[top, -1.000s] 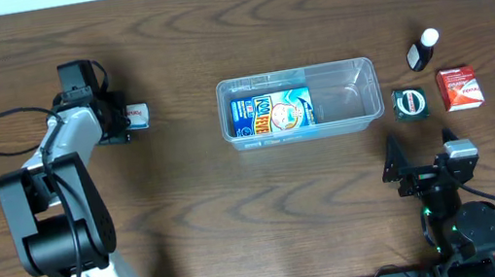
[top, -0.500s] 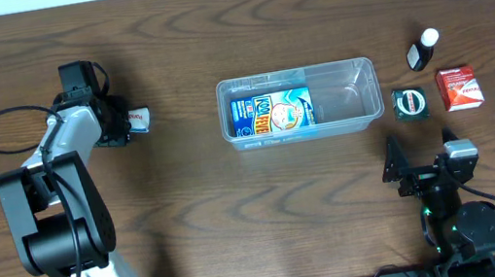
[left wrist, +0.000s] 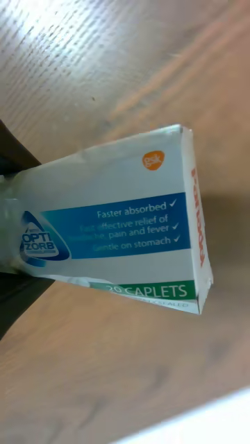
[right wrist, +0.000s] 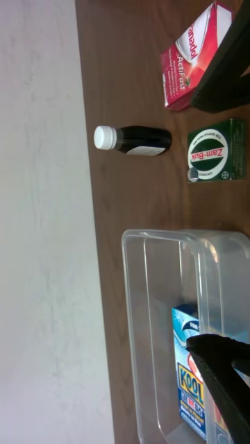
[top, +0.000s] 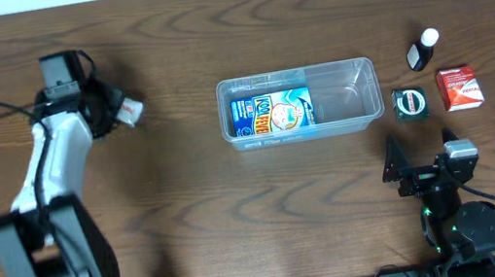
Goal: Pack container
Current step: 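Lift the white box and carry it over the container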
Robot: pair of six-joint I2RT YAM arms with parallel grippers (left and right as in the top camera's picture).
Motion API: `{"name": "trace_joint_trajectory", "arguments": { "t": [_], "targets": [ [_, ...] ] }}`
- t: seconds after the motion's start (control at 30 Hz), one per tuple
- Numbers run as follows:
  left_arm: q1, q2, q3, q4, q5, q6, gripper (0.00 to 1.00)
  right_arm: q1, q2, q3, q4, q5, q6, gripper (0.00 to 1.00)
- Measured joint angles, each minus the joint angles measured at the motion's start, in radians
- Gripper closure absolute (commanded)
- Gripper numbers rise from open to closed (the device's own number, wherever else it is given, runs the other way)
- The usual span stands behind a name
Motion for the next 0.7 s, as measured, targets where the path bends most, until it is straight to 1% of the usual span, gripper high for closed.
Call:
{"name": "trace_joint_trajectory", "arguments": {
  "t": [0.07, 0.2, 0.3, 0.43, 0.47, 0.7],
  "targets": [
    [0.0, -0.06, 0.0, 0.0, 0.026, 0.069, 0.64, 0.0, 0.0, 0.0, 0.0, 0.0, 0.0, 0.01],
    [-0.011, -0.15, 0.0, 0.0, 0.082, 0.165, 0.64, 0.0, 0.0, 0.0, 0.0, 0.0, 0.0, 0.01],
    [-0.046, -0.201, 0.0, -0.001, 0.111, 0.235, 0.65, 0.0, 0.0, 0.0, 0.0, 0.0, 0.0, 0.01],
    [-0.143, -0.25, 0.0, 0.013, 0.135, 0.357, 0.66, 0.0, 0.0, 0.0, 0.0, 0.0, 0.0, 0.01],
    [-0.172, -0.258, 0.0, 0.024, 0.138, 0.39, 0.68, 0.0, 0.0, 0.0, 0.0, 0.0, 0.0, 0.01],
    [-0.394, -0.271, 0.0, 0.103, 0.149, 0.698, 0.68, 0.0, 0.0, 0.0, 0.0, 0.0, 0.0, 0.01]
  ]
}}
